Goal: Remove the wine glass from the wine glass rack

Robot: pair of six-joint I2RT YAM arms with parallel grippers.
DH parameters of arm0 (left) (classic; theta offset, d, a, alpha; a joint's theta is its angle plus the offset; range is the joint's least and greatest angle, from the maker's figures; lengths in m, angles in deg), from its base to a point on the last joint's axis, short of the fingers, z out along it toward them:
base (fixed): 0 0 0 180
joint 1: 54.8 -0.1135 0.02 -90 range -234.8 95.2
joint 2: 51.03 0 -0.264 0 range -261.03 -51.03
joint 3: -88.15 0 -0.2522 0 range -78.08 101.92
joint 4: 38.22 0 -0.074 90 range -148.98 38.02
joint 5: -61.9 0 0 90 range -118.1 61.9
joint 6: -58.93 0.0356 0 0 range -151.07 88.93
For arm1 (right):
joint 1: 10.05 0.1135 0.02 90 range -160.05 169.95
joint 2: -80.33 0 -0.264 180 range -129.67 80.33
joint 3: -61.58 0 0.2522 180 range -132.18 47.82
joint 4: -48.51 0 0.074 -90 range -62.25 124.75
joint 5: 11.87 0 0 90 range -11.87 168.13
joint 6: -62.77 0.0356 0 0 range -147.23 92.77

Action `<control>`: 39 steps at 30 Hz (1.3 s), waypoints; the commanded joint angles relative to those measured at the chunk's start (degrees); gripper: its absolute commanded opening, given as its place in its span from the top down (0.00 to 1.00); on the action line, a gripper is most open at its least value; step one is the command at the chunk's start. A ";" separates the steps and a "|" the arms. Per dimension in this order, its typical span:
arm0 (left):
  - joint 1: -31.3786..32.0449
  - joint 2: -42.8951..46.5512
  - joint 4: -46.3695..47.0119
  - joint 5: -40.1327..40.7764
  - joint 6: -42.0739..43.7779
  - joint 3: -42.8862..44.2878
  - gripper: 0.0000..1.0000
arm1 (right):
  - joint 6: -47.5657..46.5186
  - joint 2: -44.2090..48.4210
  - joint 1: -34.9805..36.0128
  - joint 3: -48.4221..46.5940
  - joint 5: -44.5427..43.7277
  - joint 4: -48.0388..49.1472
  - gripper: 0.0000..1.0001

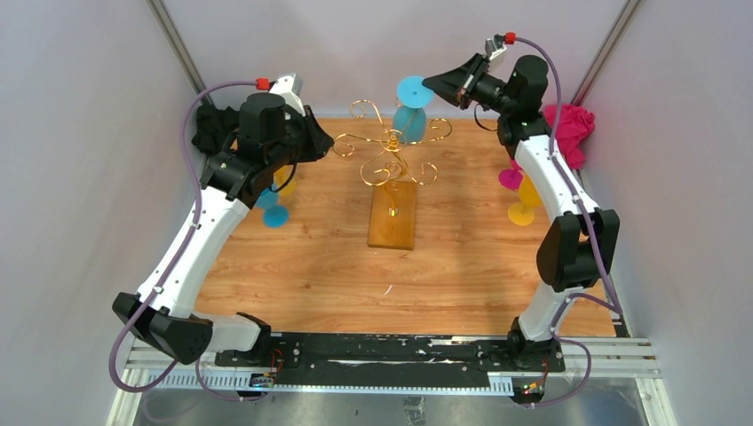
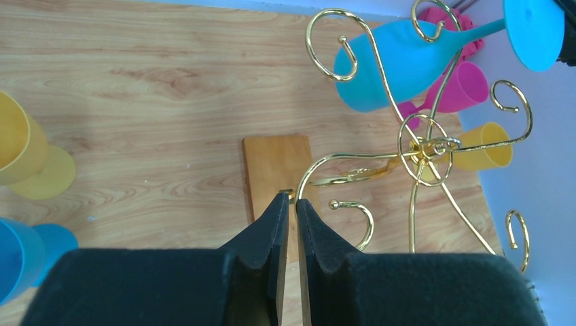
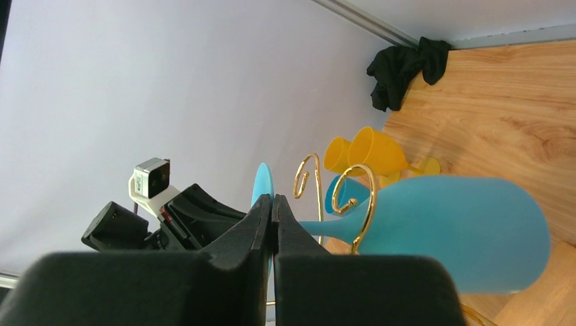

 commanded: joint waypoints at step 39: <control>0.27 5.03 -2.12 1.15 1.26 -0.61 0.85 | 0.82 -19.46 -1.72 -29.22 -1.80 -8.68 1.00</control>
